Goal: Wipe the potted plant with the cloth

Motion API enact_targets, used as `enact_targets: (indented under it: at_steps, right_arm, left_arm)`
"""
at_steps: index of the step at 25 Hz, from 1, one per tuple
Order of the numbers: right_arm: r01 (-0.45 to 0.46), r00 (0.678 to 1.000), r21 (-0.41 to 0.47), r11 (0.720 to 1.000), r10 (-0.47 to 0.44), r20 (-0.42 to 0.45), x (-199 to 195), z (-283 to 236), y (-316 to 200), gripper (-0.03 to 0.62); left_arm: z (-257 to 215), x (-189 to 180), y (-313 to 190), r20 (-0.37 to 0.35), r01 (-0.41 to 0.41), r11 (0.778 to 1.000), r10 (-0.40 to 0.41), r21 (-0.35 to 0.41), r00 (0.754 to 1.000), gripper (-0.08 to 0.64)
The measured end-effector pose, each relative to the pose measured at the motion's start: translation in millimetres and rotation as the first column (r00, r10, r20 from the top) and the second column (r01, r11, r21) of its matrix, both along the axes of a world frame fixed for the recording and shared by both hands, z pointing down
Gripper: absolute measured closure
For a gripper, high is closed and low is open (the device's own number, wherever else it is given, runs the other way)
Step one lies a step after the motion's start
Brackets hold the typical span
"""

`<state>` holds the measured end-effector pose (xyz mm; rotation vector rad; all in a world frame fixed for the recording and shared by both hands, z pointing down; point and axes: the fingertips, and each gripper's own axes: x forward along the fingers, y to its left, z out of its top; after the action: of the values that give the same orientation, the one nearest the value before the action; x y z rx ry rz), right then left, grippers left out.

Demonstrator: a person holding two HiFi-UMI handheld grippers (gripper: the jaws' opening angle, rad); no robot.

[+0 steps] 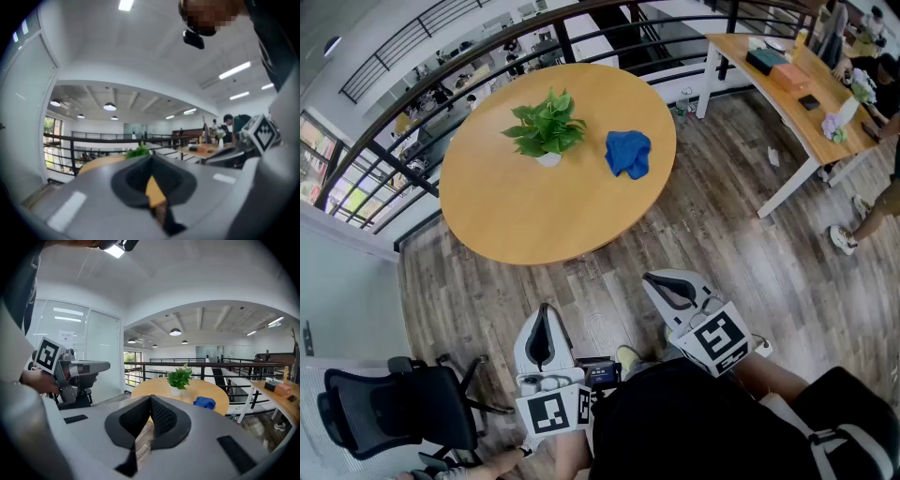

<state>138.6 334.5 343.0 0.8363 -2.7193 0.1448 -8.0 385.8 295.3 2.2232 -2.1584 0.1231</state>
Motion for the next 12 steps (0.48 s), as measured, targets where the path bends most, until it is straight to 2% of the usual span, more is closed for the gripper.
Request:
enact_targets:
  at_steps: [12]
  right_arm:
    - [-0.024,1.000,-0.018,1.000,0.024,0.004,-43.3,2.4,13.4,0.584]
  left_arm:
    - [6.7,-46.7,18.4,0.005,-0.015,1.000,0.015,-0.002,1.000,0.560]
